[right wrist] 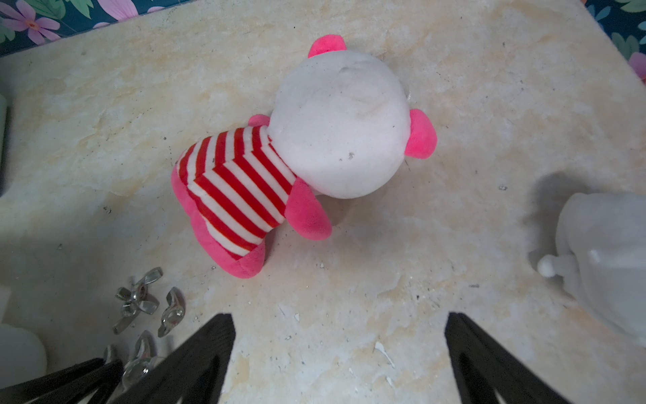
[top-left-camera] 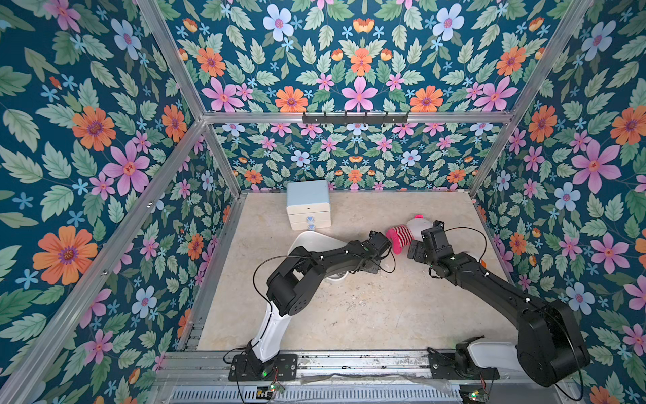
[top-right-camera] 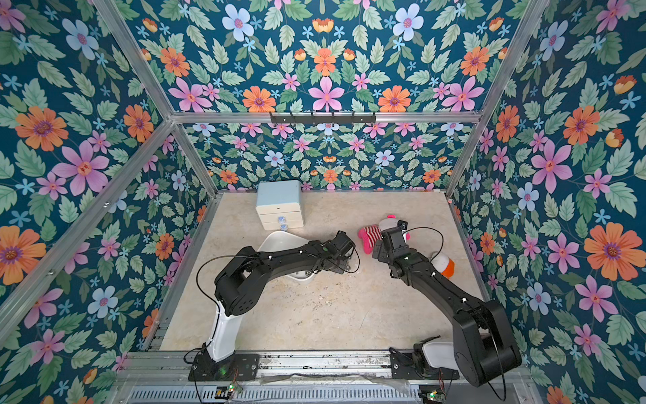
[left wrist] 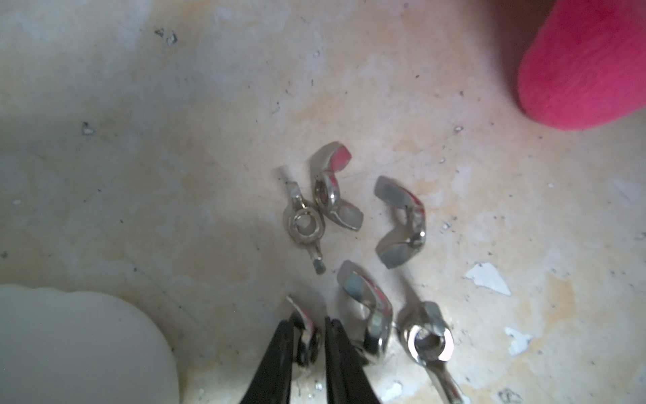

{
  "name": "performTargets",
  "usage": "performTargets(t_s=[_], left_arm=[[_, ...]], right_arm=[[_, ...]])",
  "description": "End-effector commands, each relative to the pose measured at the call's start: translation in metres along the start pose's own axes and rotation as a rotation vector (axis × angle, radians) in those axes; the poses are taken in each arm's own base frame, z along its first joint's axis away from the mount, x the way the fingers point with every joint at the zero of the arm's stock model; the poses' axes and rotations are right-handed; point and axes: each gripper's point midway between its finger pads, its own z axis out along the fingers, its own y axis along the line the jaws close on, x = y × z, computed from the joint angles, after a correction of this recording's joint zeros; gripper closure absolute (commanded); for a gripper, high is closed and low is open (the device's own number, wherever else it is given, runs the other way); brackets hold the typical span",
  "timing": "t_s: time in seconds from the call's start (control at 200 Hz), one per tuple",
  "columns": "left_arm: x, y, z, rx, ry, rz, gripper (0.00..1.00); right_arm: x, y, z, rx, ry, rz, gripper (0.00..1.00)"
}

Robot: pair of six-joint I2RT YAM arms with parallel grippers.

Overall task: Take out the wing nut from the storage box
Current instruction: Place the wing nut at the center of the board, then pick up the wing nut from the storage box.

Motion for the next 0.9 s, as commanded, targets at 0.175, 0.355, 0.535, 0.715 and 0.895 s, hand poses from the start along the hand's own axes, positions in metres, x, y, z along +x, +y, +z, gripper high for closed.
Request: performTargets(t_s=[0.175,0.355,0.535,0.715,0.895], left_arm=[[-0.019,0.009,-0.026,-0.033,-0.054,-0.007,0.65],[-0.044,0.017,-0.062,-0.044,-0.136,-0.010,0.60],[-0.060,0.036,-0.094,-0.071,-0.200,-0.037,0.54],[-0.062,0.066,-0.113,-0.111,-0.231,-0.078,0.50],[-0.051,0.098,-0.116,-0.122,-0.225,-0.127,0.48]], right_arm=[[-0.001,0.000,-0.002,-0.005,-0.005,0.006,0.01],[-0.001,0.001,-0.001,-0.006,-0.004,0.005,0.01],[-0.001,0.002,-0.001,-0.010,-0.005,0.004,0.01],[-0.003,0.005,-0.001,-0.016,-0.005,0.002,0.01],[-0.006,0.006,-0.001,-0.015,-0.006,0.001,0.01]])
